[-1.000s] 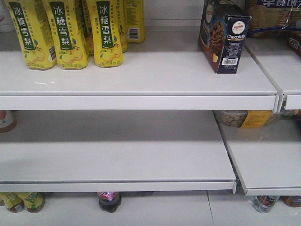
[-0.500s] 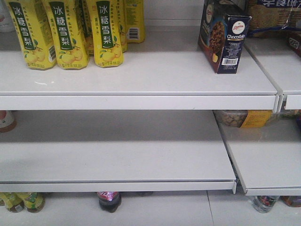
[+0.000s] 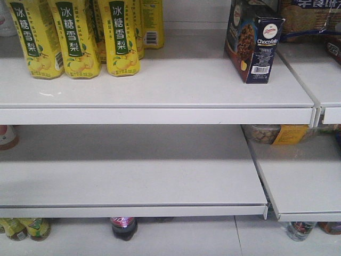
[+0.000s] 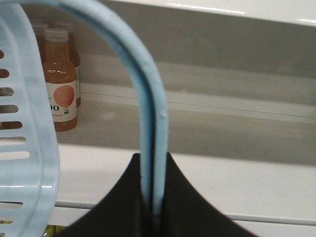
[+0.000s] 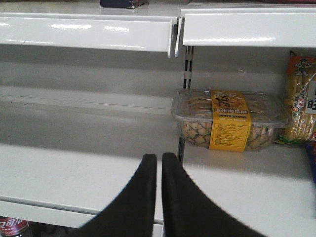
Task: Left arm holds basket, right arm returns cookies
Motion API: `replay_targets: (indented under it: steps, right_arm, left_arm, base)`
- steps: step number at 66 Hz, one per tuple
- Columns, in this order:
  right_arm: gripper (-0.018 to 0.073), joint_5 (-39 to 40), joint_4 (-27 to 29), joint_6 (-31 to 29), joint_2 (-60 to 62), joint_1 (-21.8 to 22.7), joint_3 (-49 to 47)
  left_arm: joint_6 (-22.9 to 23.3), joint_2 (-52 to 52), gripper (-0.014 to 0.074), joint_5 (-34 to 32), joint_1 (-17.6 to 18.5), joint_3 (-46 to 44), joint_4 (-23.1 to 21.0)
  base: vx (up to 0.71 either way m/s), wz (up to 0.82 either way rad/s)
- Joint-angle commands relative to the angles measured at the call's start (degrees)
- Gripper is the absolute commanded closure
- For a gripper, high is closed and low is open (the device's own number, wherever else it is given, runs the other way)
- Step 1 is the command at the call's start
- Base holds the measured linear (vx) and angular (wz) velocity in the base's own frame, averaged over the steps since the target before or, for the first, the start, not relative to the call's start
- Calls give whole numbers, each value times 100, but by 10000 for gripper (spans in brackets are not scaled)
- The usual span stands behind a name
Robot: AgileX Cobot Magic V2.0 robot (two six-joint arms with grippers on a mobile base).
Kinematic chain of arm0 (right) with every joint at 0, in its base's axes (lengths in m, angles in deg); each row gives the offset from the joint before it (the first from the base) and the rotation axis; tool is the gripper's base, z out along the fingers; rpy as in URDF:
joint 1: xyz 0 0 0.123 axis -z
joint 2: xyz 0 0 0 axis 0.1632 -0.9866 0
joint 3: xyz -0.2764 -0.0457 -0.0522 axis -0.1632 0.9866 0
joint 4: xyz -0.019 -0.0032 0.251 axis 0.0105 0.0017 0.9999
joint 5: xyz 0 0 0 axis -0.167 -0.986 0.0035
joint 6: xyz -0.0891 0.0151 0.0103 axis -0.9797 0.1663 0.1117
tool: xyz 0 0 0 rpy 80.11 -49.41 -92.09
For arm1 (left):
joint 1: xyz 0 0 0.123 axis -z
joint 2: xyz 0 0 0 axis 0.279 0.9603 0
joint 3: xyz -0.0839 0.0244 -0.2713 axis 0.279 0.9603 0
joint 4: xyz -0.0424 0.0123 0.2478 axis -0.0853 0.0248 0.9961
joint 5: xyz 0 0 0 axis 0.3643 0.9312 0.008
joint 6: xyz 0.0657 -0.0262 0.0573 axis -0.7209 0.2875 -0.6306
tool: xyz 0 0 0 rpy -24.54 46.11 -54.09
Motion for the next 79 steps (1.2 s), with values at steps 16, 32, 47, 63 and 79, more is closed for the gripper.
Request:
replay_targets:
  steps: [16,32,47,63,79]
  right_arm:
    - [566,304,-154,-16,-62,19,-159]
    - [566,632,109,-231,-132,669,-159]
    - [566,1030,2739,-3102,-132,2153,-159]
    - [566,1822,4533,-5234,40,2837,244]
    - [566,2496,3789,-4162,750,2837,1093]
  left_arm:
    - [-57,-106,599,-548,44,-176,56]
    - [-57,-101,599,-548,44,-177,56]
    - [-57,-101,599,-548,44,-177,56]
    - [-57,-101,599,-548,44,-177,56]
    - [-57,-101,599,-548,44,-177,56]
  base:
    - [0,0]
    - [0,0]
    - [0,0]
    - [0,0]
    - [0,0]
